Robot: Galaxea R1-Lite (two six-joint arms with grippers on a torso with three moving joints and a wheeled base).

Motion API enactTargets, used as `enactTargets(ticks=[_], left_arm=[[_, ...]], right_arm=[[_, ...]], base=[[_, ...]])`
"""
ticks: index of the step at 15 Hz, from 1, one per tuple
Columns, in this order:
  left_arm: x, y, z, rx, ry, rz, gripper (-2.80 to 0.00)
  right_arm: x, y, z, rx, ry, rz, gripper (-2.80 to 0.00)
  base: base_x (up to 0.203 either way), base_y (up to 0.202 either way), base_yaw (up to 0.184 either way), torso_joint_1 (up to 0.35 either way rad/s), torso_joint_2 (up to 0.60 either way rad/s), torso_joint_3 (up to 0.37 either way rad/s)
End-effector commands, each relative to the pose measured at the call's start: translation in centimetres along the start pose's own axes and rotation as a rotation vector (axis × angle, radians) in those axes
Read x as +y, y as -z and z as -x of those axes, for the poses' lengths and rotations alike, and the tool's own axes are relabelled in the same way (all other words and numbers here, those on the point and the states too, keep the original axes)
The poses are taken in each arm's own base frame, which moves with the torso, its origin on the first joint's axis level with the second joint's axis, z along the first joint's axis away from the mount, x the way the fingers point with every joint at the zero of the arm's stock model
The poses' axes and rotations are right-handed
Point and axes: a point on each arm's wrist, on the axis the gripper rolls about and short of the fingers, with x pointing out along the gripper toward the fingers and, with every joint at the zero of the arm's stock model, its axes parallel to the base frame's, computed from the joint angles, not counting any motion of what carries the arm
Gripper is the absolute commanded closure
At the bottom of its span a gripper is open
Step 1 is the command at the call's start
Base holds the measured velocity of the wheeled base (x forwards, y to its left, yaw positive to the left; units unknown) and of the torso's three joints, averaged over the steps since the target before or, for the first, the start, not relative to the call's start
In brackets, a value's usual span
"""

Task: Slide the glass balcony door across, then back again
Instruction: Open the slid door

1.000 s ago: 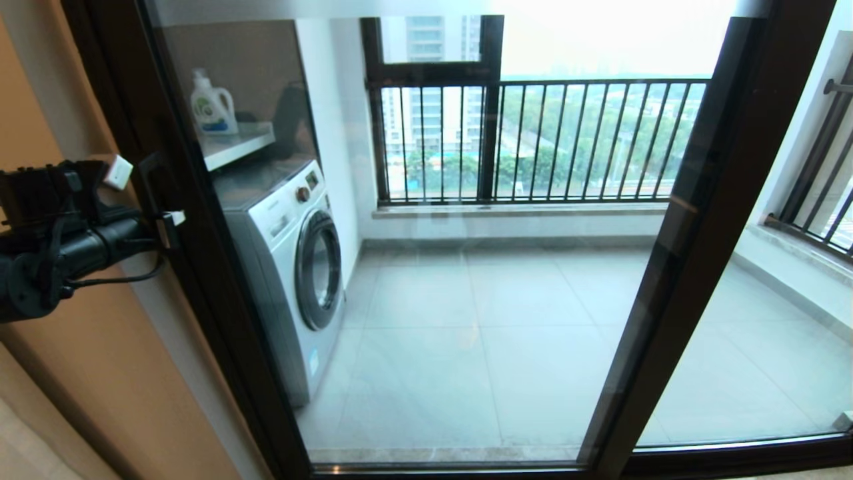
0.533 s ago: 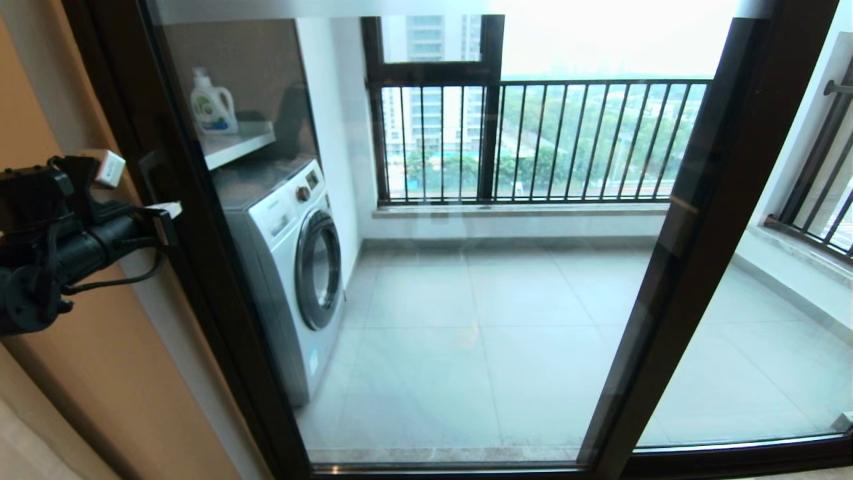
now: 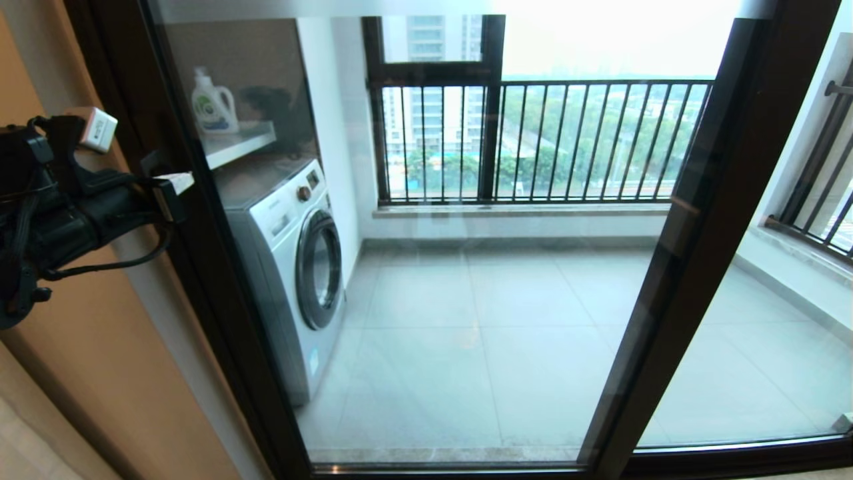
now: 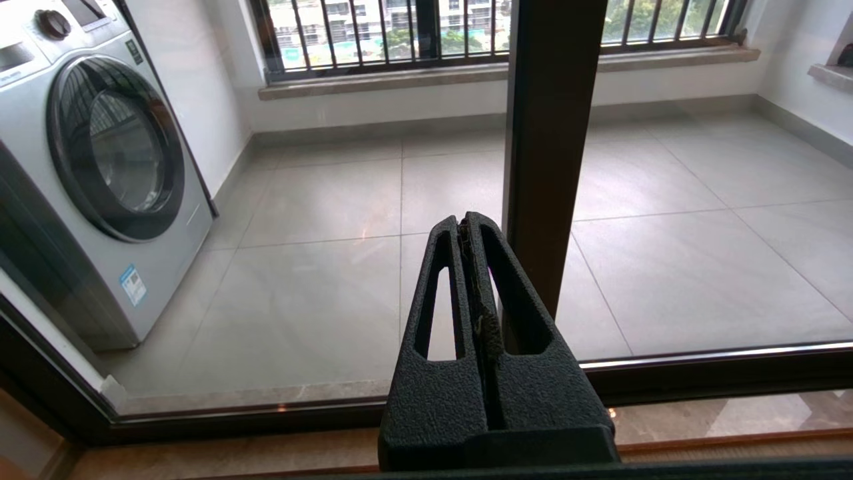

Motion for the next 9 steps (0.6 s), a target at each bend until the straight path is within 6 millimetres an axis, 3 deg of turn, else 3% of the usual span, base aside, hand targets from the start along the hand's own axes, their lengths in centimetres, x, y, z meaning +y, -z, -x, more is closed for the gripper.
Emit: enactTargets(ticks=[1, 9], left_arm=[[0.5, -0.9, 1.8, -0.022, -0.021, -0.002, 0.0], [6.3, -1.7, 4.3, -0.046, -0.118, 0.002, 0.0]], right_arm=[[0.0, 0.3, -0.1, 0.013, 0.0, -0.001, 0.0], [0.0, 0.3, -0.1, 0.013, 0.0, -0.001, 0.0]], base=[[0.0, 0.0, 0.0, 0.0, 0.0, 0.0], [0.0, 0.0, 0.0, 0.0, 0.0, 0.0]])
